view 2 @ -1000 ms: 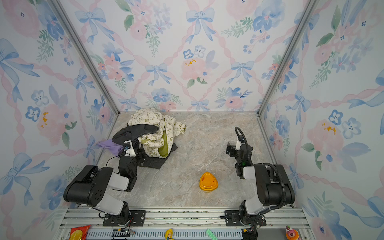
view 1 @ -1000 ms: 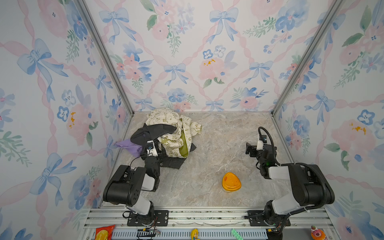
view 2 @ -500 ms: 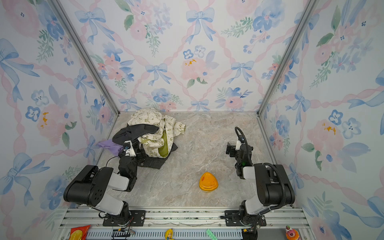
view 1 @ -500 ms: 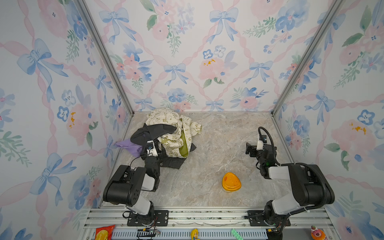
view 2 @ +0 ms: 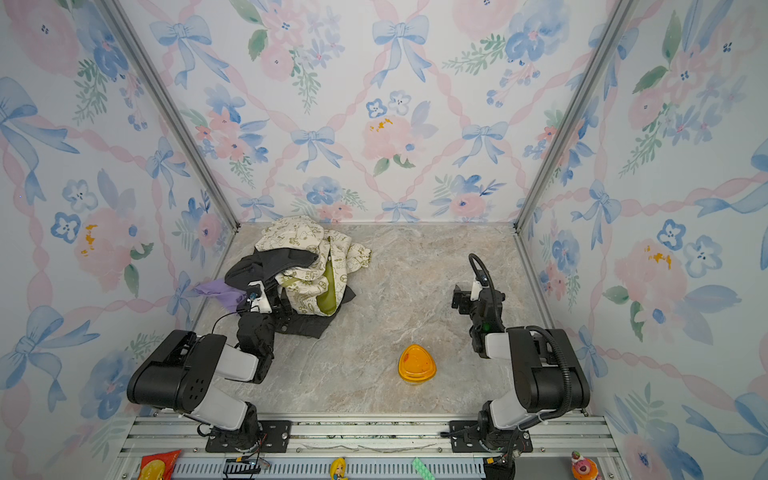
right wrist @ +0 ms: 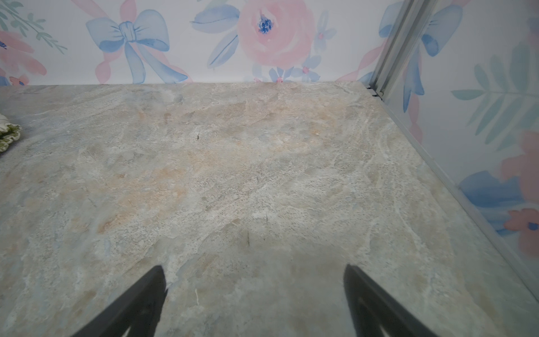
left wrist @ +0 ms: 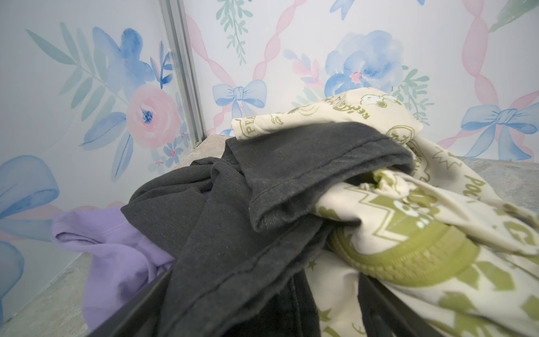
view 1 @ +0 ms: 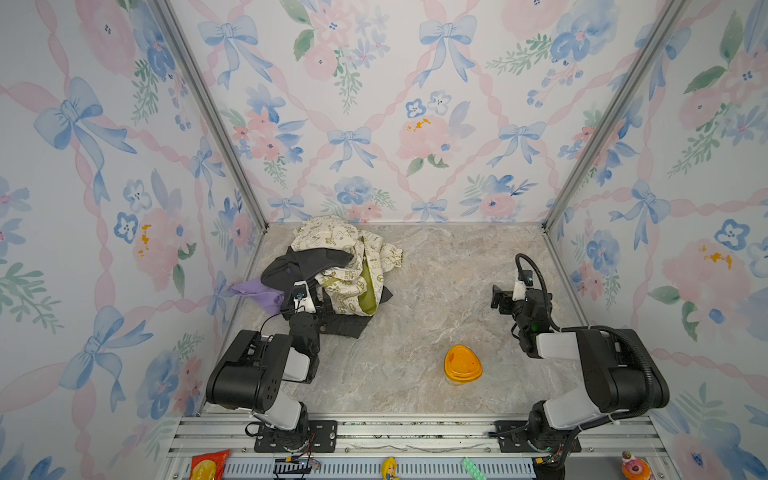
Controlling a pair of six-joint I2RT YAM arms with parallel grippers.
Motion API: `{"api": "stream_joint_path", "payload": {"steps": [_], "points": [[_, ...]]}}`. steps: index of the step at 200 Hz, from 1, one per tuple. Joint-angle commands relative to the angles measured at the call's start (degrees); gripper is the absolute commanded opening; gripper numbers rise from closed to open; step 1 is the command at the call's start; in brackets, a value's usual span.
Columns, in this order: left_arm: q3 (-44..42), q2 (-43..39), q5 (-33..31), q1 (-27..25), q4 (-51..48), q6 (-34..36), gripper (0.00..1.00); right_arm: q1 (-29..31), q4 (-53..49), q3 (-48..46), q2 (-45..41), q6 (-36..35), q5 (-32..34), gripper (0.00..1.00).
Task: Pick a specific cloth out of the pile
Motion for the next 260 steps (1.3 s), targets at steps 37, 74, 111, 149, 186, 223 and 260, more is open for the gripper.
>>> {"api": "stream_joint_path", "payload": {"steps": [37, 74, 111, 149, 186, 223, 260], "points": [[3.6, -13.7, -7.2, -2.2, -15.5, -0.7, 0.98, 5.3, -22.5, 13.5, -9.9, -1.3, 9.7, 0.97], [12.0, -26.2, -9.6, -2.1, -43.9, -10.3, 0.98, 7.6, -28.4, 18.7, -13.2, -0.3, 9.6, 0.97], [26.4, -29.2, -12.2, 1.1, -72.9, -21.1, 0.98, 10.9, -30.9, 24.8, -13.7, -0.7, 8.3, 0.97], [37.5, -25.5, -2.7, 10.1, -82.3, -26.0, 0.98, 15.6, -35.5, 33.0, -11.1, -2.4, 2.6, 0.97], [41.3, -21.3, 3.8, 17.5, -88.1, -34.5, 0.96, 21.5, -34.9, 36.7, -9.3, -2.8, -1.0, 0.97], [38.7, -18.3, 9.4, 23.2, -88.1, -43.3, 0.87, 27.0, -38.2, 42.9, -5.1, -4.4, -6.1, 0.97], [38.3, -14.2, 11.3, 24.6, -88.1, -46.1, 0.79, 28.7, -41.2, 47.0, -2.8, -5.4, -11.5, 0.97]]}}
